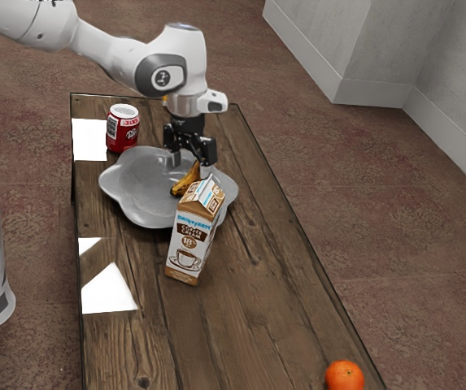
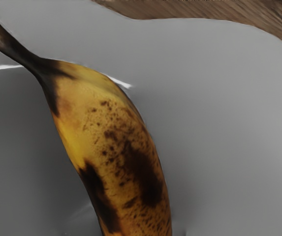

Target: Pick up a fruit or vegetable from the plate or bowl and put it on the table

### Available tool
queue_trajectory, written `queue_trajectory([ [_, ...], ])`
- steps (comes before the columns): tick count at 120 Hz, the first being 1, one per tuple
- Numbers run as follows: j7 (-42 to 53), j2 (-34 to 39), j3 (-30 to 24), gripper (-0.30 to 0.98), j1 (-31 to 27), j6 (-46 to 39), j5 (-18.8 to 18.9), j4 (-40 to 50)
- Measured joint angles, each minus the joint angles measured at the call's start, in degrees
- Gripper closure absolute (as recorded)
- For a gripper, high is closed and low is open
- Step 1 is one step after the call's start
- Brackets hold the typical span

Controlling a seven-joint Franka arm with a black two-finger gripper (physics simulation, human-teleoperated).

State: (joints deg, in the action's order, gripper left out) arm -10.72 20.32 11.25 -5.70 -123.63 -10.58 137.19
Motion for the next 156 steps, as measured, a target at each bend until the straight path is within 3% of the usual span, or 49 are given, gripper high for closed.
queue_trajectory([
  [56,5.2,-3.21,0.0,0.0,-0.1,-2.48,-1.03,0.12],
  [75,6.15,-3.6,0.0,0.16,-0.1,-2.94,-1.13,0.27],
  [156,6.53,-4.53,0.08,0.55,-0.07,-4.61,-0.92,0.46],
])
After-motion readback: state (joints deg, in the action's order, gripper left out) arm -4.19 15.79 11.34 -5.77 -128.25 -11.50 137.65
